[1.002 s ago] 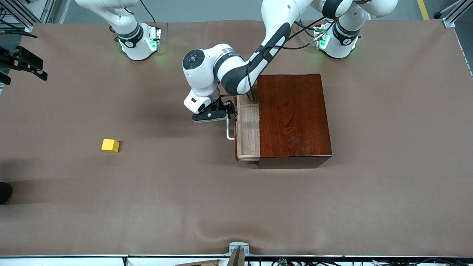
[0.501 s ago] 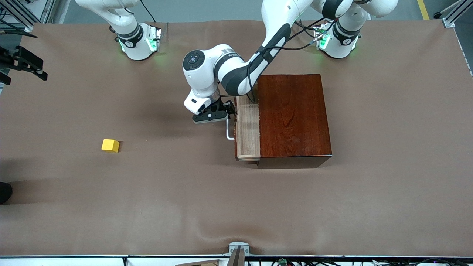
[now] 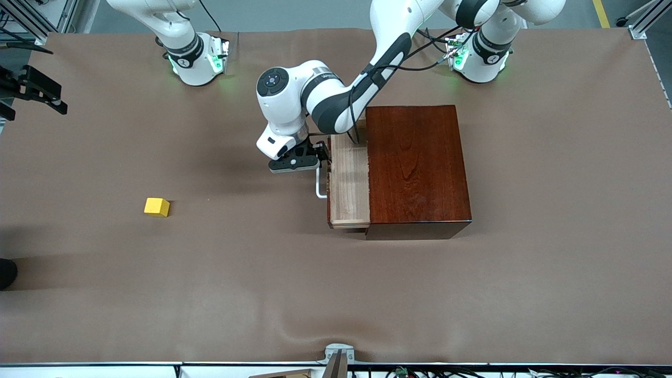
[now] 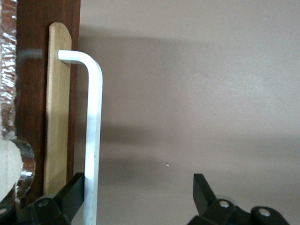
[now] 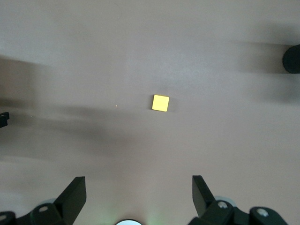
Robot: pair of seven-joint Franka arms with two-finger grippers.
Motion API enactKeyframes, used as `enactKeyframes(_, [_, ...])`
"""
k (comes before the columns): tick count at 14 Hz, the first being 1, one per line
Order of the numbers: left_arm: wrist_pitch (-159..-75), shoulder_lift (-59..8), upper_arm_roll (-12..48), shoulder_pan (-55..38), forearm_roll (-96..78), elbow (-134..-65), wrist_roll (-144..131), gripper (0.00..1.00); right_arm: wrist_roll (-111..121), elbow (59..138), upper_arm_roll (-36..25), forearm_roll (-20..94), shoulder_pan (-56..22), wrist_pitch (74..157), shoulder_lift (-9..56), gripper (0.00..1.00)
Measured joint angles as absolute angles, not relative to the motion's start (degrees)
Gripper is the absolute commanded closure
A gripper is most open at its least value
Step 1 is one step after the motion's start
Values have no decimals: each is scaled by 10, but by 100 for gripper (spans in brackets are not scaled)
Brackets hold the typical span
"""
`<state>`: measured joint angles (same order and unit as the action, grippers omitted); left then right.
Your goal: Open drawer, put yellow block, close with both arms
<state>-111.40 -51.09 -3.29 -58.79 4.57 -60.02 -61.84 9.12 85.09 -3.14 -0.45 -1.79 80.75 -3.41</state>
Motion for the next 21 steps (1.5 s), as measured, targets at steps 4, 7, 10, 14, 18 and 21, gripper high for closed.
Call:
enactKeyframes(4, [-1114, -511, -33, -588, 40, -593, -619, 0, 91, 851, -31, -4, -18, 807, -34, 0])
enactKeyframes(7, [-1114, -511, -33, -588, 35, -585, -619, 0, 91, 851, -31, -4, -18, 807, -34, 0])
enactKeyframes(10, [-1099, -503, -33, -588, 31, -569, -619, 0, 91, 851, -32, -4, -18, 807, -34, 0])
enactKeyframes(14, [-1028, -433, -39, -574, 31, -547, -619, 0, 91, 851, -32, -4, -18, 807, -34, 0])
enactKeyframes(18, [-925, -325, -42, -525, 31, -545, -605, 0, 92, 851, -34, -4, -18, 807, -33, 0])
enactKeyframes(21, [-830, -263, -43, -483, 31, -547, -571, 0, 93, 851, -35, -4, -16, 807, -29, 0])
